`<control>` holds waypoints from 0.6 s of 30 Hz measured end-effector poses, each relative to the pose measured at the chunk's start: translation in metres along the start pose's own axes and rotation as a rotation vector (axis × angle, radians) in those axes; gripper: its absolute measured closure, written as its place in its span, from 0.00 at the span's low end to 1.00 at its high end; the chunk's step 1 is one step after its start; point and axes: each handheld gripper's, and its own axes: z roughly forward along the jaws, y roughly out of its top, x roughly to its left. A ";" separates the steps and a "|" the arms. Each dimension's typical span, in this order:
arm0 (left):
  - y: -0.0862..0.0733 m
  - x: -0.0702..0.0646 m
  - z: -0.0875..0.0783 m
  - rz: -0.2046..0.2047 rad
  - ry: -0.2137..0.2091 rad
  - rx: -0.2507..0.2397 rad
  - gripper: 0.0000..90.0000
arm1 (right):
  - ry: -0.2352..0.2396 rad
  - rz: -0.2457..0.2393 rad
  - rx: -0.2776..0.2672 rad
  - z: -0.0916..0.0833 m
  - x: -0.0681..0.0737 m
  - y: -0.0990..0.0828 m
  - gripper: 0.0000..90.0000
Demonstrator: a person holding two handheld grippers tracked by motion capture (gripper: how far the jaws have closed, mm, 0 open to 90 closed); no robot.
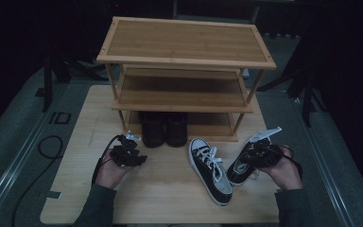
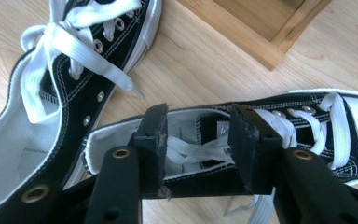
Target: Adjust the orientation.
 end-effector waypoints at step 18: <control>0.000 0.000 0.000 0.002 -0.001 0.000 0.63 | 0.048 -0.004 0.076 0.031 0.007 -0.011 0.95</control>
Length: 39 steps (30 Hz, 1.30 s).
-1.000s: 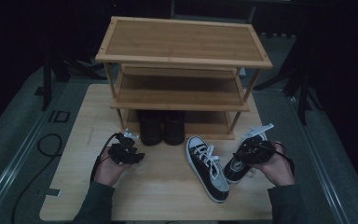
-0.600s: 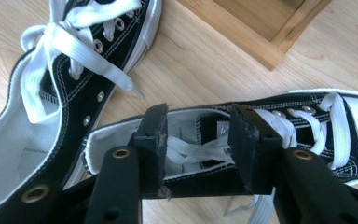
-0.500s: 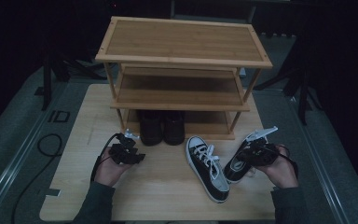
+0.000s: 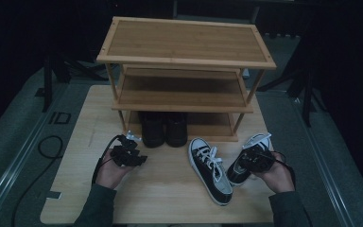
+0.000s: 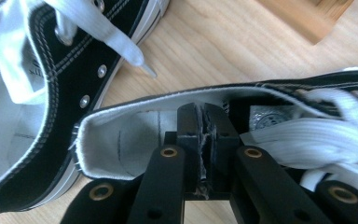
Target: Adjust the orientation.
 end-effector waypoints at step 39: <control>0.000 -0.002 0.002 0.005 -0.008 0.010 0.62 | -0.021 0.092 0.042 -0.013 -0.017 -0.040 0.99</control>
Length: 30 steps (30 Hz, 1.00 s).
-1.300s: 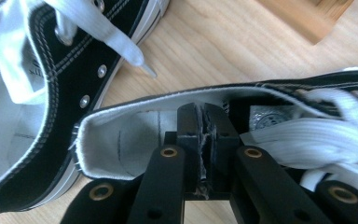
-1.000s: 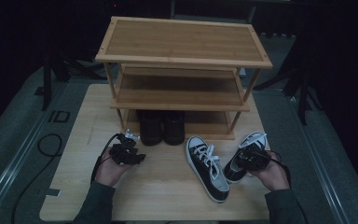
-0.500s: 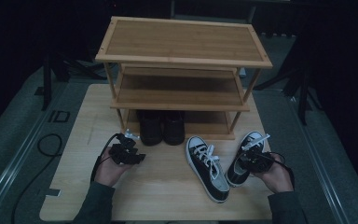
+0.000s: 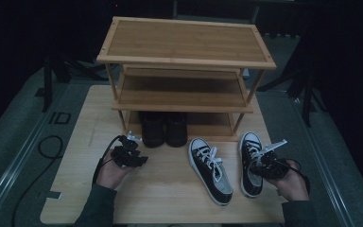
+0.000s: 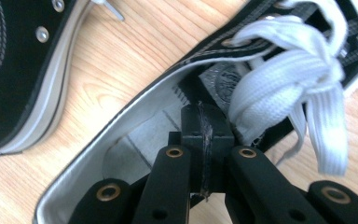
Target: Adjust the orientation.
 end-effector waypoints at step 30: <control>0.000 -0.001 0.002 0.003 -0.002 0.010 0.62 | -0.074 0.087 -0.064 -0.037 -0.014 -0.019 0.75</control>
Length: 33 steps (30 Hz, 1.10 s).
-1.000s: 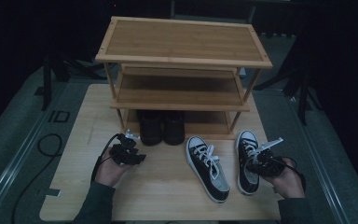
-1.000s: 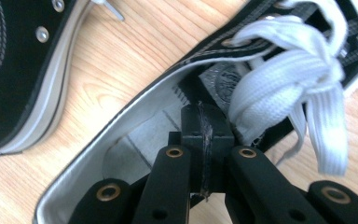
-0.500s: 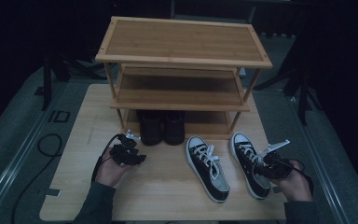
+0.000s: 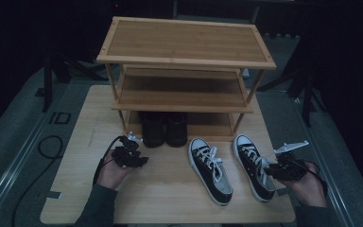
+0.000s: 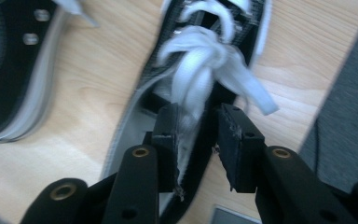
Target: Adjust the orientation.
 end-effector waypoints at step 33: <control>0.000 0.000 0.000 -0.002 -0.002 -0.002 0.62 | -0.046 0.019 -0.033 0.030 0.002 0.014 0.95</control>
